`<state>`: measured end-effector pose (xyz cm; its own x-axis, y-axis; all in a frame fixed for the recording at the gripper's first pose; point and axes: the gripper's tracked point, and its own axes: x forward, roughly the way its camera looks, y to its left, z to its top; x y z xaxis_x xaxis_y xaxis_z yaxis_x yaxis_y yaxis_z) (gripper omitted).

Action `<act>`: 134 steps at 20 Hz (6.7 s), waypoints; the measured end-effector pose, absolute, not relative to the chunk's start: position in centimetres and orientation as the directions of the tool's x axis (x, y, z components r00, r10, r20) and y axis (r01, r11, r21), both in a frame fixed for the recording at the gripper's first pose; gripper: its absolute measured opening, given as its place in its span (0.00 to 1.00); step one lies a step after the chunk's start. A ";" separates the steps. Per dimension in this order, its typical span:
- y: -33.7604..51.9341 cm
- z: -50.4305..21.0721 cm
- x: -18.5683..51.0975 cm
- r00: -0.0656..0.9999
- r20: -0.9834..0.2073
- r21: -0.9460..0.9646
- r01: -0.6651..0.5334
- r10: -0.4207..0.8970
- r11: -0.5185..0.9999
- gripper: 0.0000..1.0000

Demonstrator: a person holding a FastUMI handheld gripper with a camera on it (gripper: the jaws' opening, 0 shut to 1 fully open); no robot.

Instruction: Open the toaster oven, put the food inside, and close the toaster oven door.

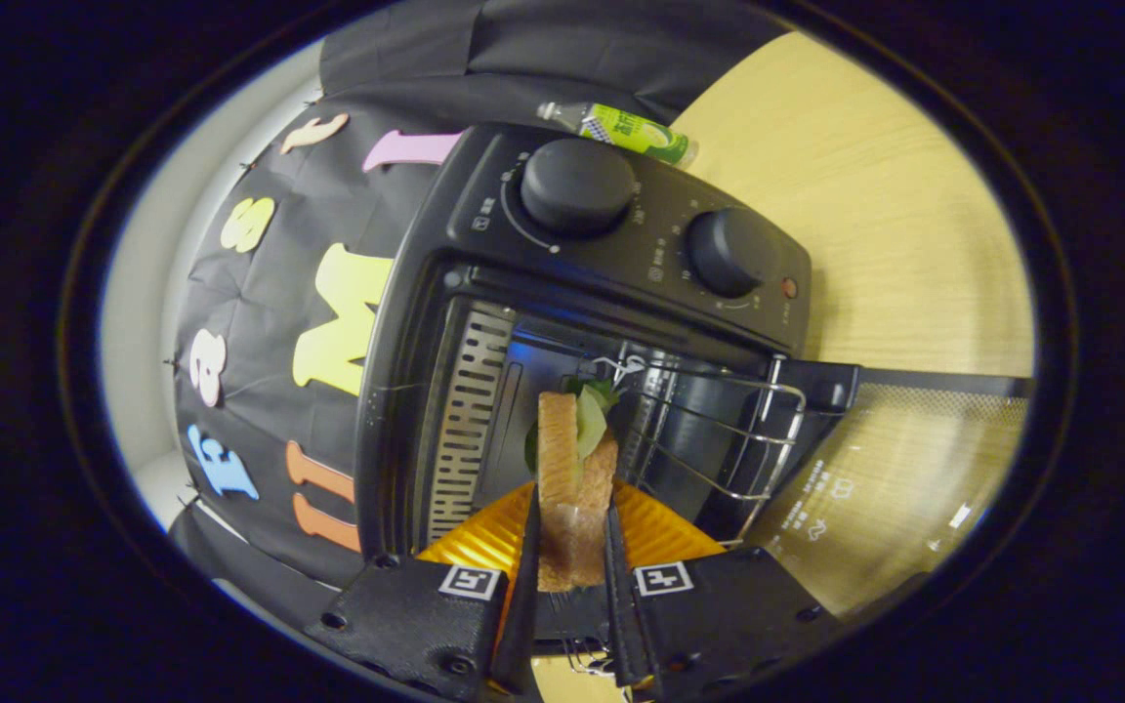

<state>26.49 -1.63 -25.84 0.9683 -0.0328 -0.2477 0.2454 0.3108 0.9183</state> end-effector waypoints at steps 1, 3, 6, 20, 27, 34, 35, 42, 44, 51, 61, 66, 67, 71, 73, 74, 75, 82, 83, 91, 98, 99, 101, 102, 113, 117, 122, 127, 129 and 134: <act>-1.6 -25.8 27.0 0.968 -0.249 0.919 0.249 -0.038 0.307 0.37; -1.7 -26.2 27.6 0.961 -0.273 0.912 0.271 -0.037 0.307 0.37; -1.5 -26.0 28.0 0.954 -0.298 0.891 0.295 -0.048 0.345 0.40; 0.2 -26.1 27.1 0.928 -0.371 0.702 0.268 0.018 0.659 0.74; 1.6 -27.1 26.4 0.896 -0.443 0.391 0.201 -0.008 0.898 0.94; 1.0 -28.0 25.6 0.854 -0.516 0.163 0.175 -0.067 0.971 0.95; 1.4 -28.2 25.3 0.841 -0.538 0.130 0.141 -0.049 0.981 0.96; 2.0 -29.3 23.2 0.775 -0.631 0.017 0.038 -0.019 0.999 0.96; 1.9 -29.1 21.8 0.756 -0.654 0.031 0.032 -0.004 0.999 0.96; 2.3 -25.8 16.1 0.762 -0.648 0.015 -0.001 0.010 1.000 0.96; 2.4 -27.8 8.2 0.681 -0.732 0.048 -0.006 0.039 0.999 0.98; 2.4 -29.4 6.5 0.629 -0.776 0.075 0.014 0.050 0.997 0.98; 1.8 -30.0 6.1 0.616 -0.787 0.043 0.029 0.016 0.999 0.98; 2.9 -31.8 5.8 0.589 -0.808 0.048 0.018 0.028 0.999 0.99; 3.2 -32.6 5.9 0.572 -0.819 0.066 0.028 0.038 0.997 0.99; 3.2 -33.0 6.1 0.567 -0.823 0.077 0.039 0.042 0.996 0.99; 2.9 -33.4 6.3 0.565 -0.824 0.083 0.063 0.033 0.995 0.99; 2.7 -33.9 6.3 0.527 -0.850 0.061 0.069 0.016 0.996 0.99; 2.8 -33.8 6.4 0.526 -0.850 0.068 0.069 0.022 0.995 0.99; 2.8 -33.2 6.5 0.558 -0.829 0.090 0.074 0.034 0.993 0.99; 2.8 -31.8 6.7 0.600 -0.799 0.108 0.082 0.038 0.991 0.98; 2.7 -31.2 6.7 0.614 -0.788 0.114 0.087 0.036 0.990 0.98; 2.8 -30.5 6.7 0.635 -0.771 0.137 0.098 0.044 0.986 0.98; 2.8 -30.1 6.8 0.647 -0.761 0.150 0.103 0.049 0.983 0.98; 2.8 -24.4 9.8 0.830 -0.558 0.122 0.051 0.026 0.991 0.98; 3.1 -22.9 10.9 0.873 -0.486 0.132 0.036 0.033 0.991 0.98; 3.0 -21.6 12.1 0.910 -0.411 0.151 0.018 0.047 0.988 0.98; 2.0 -21.0 12.3 0.928 -0.370 0.146 0.030 0.027 0.989 0.98; 1.9 -20.1 12.1 0.936 -0.350 0.137 0.025 0.025 0.990 0.98; 1.6 -16.3 10.9 0.965 -0.262 0.121 0.014 0.018 0.993 0.98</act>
<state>10.91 1.59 -16.28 0.9650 0.0182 -0.2617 0.0140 0.9926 0.1206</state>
